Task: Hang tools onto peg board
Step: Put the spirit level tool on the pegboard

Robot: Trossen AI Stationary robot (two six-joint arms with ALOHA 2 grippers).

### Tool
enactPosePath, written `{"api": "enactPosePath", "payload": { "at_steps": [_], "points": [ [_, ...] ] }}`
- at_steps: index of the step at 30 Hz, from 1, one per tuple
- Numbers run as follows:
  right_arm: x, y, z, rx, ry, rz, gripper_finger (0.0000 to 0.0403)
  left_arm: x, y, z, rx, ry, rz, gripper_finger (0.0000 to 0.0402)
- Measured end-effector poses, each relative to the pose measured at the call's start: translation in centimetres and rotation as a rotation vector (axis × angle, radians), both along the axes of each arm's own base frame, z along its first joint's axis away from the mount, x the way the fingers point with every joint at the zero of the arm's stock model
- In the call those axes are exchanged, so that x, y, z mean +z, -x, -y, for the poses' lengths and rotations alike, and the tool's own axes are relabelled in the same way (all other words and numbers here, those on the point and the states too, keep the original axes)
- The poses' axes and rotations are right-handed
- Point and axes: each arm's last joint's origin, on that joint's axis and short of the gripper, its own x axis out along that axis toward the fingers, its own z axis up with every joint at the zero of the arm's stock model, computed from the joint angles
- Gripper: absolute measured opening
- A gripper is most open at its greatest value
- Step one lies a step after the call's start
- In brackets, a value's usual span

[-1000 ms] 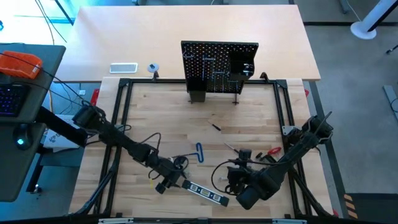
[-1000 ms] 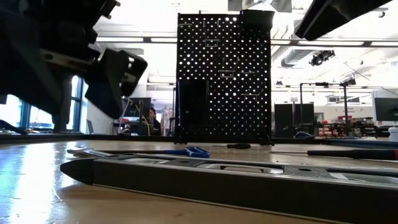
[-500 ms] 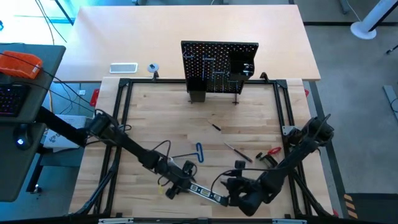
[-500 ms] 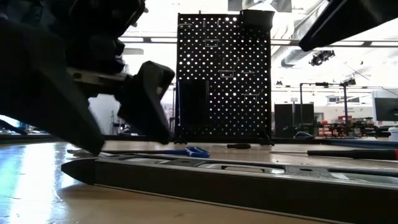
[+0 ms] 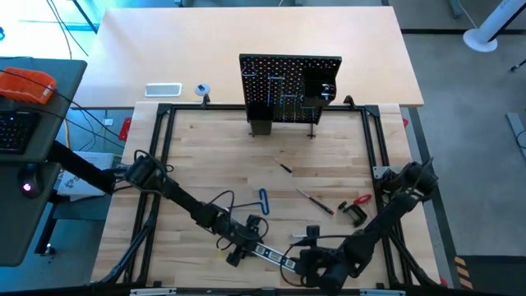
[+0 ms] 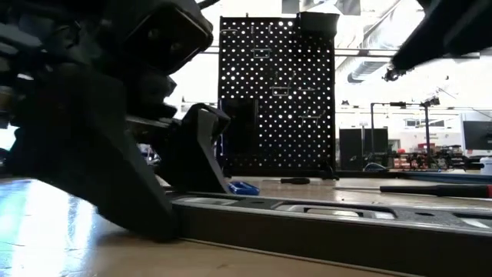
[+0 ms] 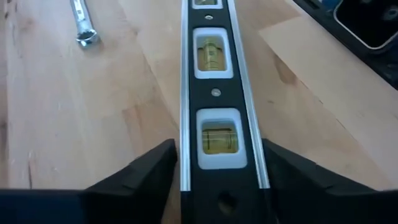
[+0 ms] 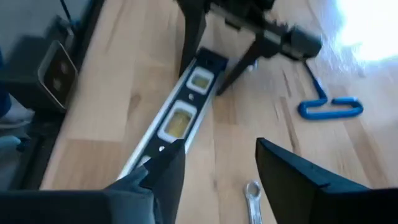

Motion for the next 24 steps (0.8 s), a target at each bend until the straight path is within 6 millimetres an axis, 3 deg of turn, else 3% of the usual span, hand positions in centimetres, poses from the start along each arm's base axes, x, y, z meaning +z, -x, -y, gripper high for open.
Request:
{"api": "enactPosePath", "payload": {
  "at_steps": [4, 13, 17, 24],
  "points": [
    [-0.3, 0.0, -0.1, 0.002, -0.02, -0.015, 0.0207, 0.0, 0.0, 0.0, 0.007, 0.0, -0.002, 0.0166],
    [-0.8, 0.2, -0.8, 0.026, -0.085, -0.04, 0.0209, 0.6, -0.2, -0.3, 0.003, 0.013, 0.027, 0.0166],
    [0.1, 2.1, -1.5, -0.009, -0.049, 0.007, 0.0209, 1.6, -0.3, -1.3, 0.023, 0.005, 0.025, 0.0166],
    [1.8, 6.4, -1.8, -0.138, -0.067, 0.065, 0.0209, 5.2, -0.5, -2.7, 0.027, 0.011, 0.099, 0.0166]
  ]
}}
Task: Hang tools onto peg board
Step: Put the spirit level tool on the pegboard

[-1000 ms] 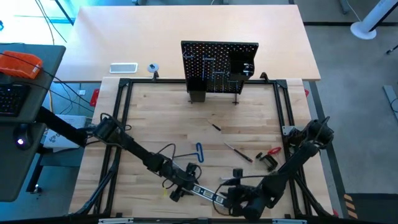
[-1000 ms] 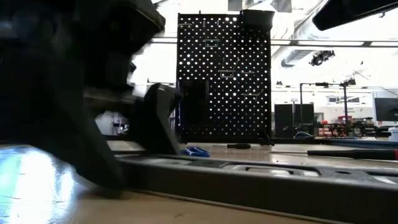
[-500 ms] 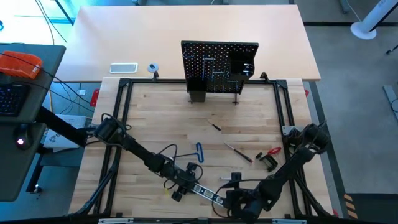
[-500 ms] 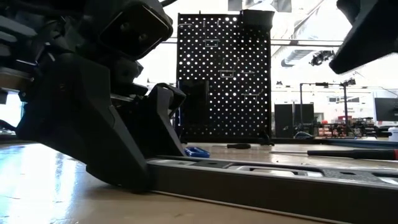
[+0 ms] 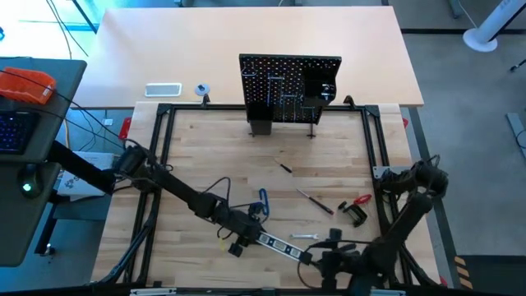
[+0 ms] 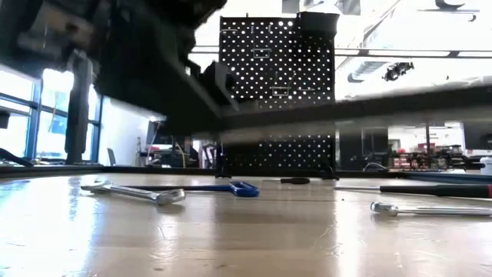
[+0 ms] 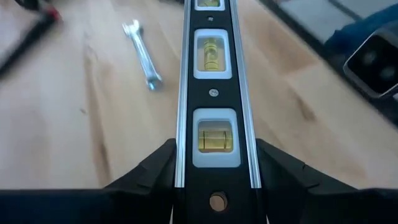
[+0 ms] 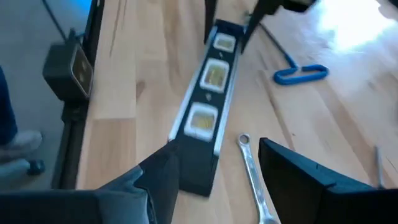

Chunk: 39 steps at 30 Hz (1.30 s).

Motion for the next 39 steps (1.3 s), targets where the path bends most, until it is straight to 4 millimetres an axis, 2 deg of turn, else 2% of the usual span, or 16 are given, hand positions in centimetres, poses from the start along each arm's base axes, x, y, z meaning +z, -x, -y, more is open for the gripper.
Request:
{"api": "enactPosePath", "payload": {
  "at_steps": [6, 12, 16, 21, 28, 32, 39],
  "points": [
    [0.1, 2.7, -0.2, -0.104, -0.009, 0.104, 0.0209, 3.4, -0.1, -1.5, 0.044, -0.001, 0.108, 0.0166],
    [0.5, 5.2, 0.2, -0.2, -0.035, 0.339, 0.0209, 5.5, 0.4, -2.4, 0.182, -0.148, 0.191, 0.0166],
    [0.6, 5.6, 0.8, -0.244, -0.074, 0.435, 0.0209, 6.6, 0.6, -2.8, 0.269, -0.21, 0.251, 0.0166],
    [0.7, 5.0, 1.4, -0.281, -0.085, 0.484, 0.0208, 7.4, 0.7, -3.1, 0.347, -0.26, 0.297, 0.0166],
    [1.2, 1.9, 3.1, -0.354, -0.031, 0.692, 0.0208, 8.2, 0.6, -2.7, 0.408, -0.295, 0.389, 0.0166],
    [1.2, 0.0, 4.3, -0.429, -0.024, 0.704, 0.0208, 9.0, 0.6, -2.3, 0.428, -0.3, 0.462, 0.0166],
    [1.2, -2.0, 6.1, -0.508, 0.009, 0.705, 0.0208, 9.5, 0.7, -1.9, 0.427, -0.293, 0.509, 0.0166]
  ]
}}
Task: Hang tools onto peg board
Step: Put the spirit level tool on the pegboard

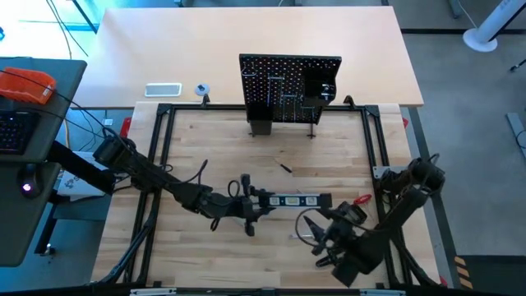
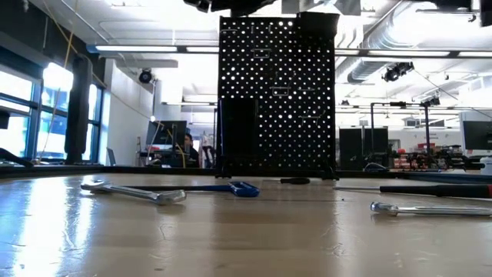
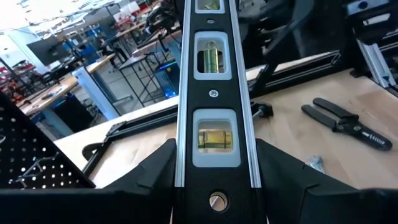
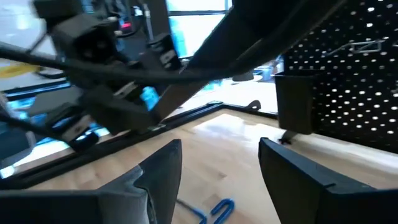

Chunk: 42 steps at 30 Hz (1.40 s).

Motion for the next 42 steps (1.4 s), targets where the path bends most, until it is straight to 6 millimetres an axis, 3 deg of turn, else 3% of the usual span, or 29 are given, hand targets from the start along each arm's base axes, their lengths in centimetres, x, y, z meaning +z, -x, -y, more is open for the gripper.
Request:
{"api": "enactPosePath", "payload": {
  "at_steps": [9, 14, 20, 25, 30, 36, 42],
  "points": [
    [-0.7, -0.5, 0.8, -0.029, 0.113, -0.095, 0.0208, -0.1, -0.1, -0.4, 0.036, -0.018, -0.011, 0.0166],
    [-1.4, -0.8, 1.4, -0.049, 0.091, -0.078, 0.0208, 0.0, 0.0, -0.6, 0.071, -0.085, -0.022, 0.0166],
    [-1.1, -1.9, 1.8, -0.081, 0.132, -0.147, 0.0208, 2.1, 0.7, -1.4, 0.098, -0.132, 0.016, 0.0166],
    [-1.7, -4.5, 2.8, -0.077, 0.106, -0.384, 0.0208, 5.1, 2.1, -2.7, 0.129, -0.154, 0.073, 0.0166],
    [-2.2, -8.1, 3.7, 0.095, 0.089, -0.561, 0.0208, 7.1, 3.8, -4.2, 0.161, -0.176, 0.051, 0.0166],
    [-1.4, -11.3, 5.8, 0.264, 0.13, -0.405, 0.0208, 8.7, 6.0, -5.6, 0.23, -0.197, 0.017, 0.0166],
    [0.3, -13.4, 10.2, 0.402, 0.18, -0.13, 0.0208, 10.8, 8.4, -6.7, 0.264, -0.182, 0.049, 0.0166]
  ]
}}
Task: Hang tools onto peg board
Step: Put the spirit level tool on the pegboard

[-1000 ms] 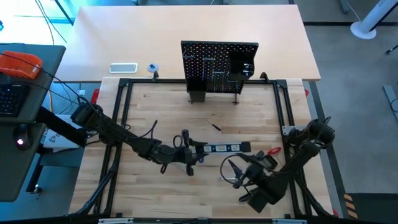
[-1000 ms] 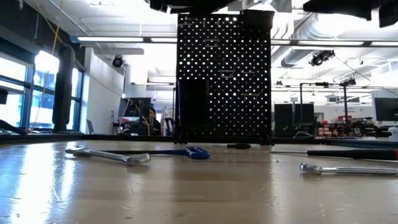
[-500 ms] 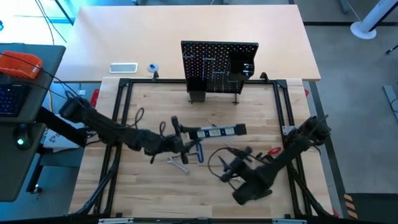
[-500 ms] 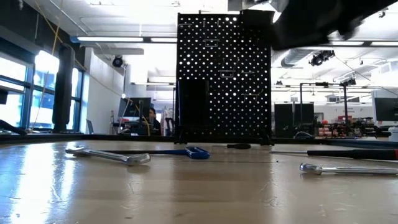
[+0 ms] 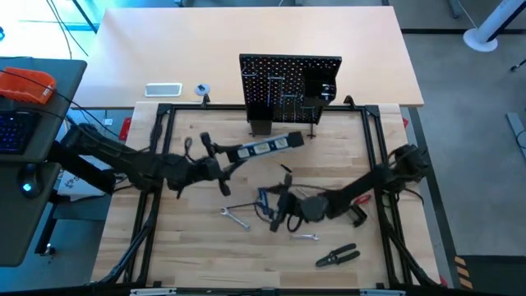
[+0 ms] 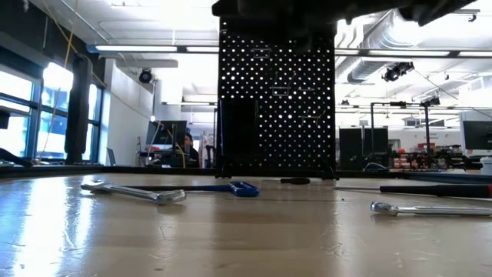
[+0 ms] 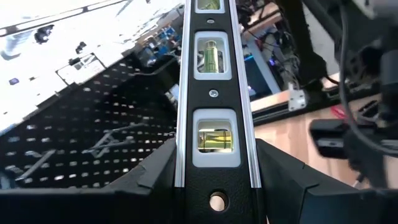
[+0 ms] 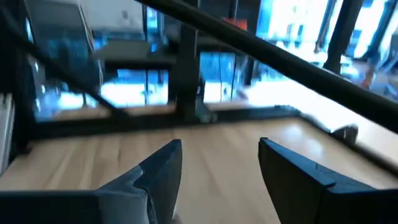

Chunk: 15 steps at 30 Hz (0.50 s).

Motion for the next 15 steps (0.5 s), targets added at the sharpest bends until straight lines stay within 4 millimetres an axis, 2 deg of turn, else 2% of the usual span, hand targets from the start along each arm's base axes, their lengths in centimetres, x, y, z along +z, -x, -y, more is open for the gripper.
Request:
{"api": "enactPosePath", "payload": {
  "at_steps": [5, 11, 15],
  "points": [
    [1.5, -0.3, 2.9, -0.019, 0.088, 0.181, 0.0208, 0.7, 1.0, -0.4, 0.009, 0.014, 0.032, 0.0166],
    [4.7, 0.5, 5.4, -0.109, 0.169, 0.484, 0.0208, -0.7, 0.6, -0.5, 0.019, 0.011, -0.009, 0.0166],
    [5.9, 0.8, 6.7, -0.083, 0.189, 0.568, 0.0208, -1.4, 0.6, -0.8, 0.054, 0.002, 0.032, 0.0166]
  ]
}}
